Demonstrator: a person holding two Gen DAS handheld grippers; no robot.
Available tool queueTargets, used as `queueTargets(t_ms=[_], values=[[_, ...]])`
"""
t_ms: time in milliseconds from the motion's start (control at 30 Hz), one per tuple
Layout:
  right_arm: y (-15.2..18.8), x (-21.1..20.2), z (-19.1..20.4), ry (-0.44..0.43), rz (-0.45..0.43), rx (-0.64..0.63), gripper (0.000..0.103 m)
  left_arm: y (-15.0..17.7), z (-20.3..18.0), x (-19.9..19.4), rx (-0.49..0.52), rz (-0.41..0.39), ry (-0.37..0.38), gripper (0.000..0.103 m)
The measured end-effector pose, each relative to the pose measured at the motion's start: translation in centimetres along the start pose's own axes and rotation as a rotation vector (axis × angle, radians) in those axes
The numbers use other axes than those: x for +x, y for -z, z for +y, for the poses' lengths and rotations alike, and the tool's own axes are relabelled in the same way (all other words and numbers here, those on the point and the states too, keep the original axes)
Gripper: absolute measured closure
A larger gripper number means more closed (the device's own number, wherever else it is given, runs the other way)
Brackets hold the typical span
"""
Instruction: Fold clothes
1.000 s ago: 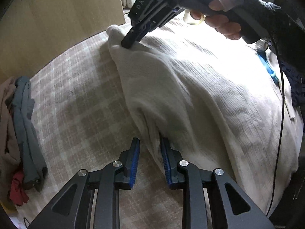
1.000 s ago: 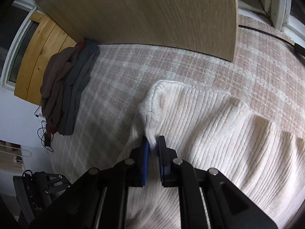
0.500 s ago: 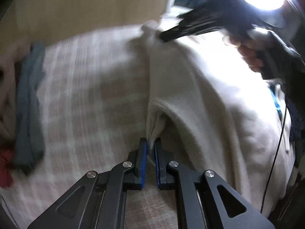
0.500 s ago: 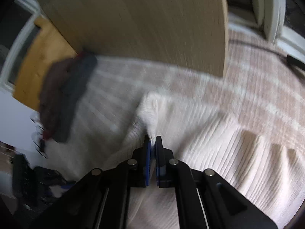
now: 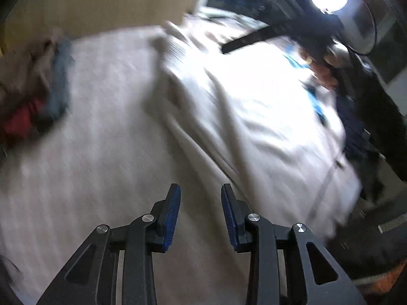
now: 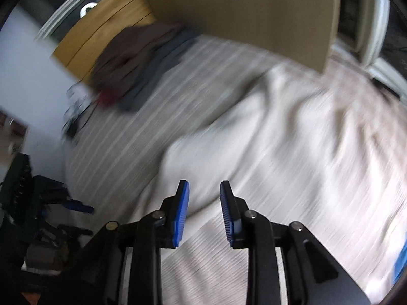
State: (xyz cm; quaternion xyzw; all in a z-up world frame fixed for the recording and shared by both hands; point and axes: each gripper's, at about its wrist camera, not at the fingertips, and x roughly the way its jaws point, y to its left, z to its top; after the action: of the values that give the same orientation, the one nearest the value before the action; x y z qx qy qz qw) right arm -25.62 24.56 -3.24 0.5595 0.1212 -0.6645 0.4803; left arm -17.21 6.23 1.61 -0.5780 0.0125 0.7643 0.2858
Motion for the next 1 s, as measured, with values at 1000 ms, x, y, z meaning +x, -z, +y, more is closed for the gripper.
queueTargets(t_ms=[1000], values=[[2.9, 5.7, 7.3, 0.138, 0.123, -0.051, 0.074, 9.2, -12.3, 5.8, -0.088, 0.037, 0.119, 0.069]])
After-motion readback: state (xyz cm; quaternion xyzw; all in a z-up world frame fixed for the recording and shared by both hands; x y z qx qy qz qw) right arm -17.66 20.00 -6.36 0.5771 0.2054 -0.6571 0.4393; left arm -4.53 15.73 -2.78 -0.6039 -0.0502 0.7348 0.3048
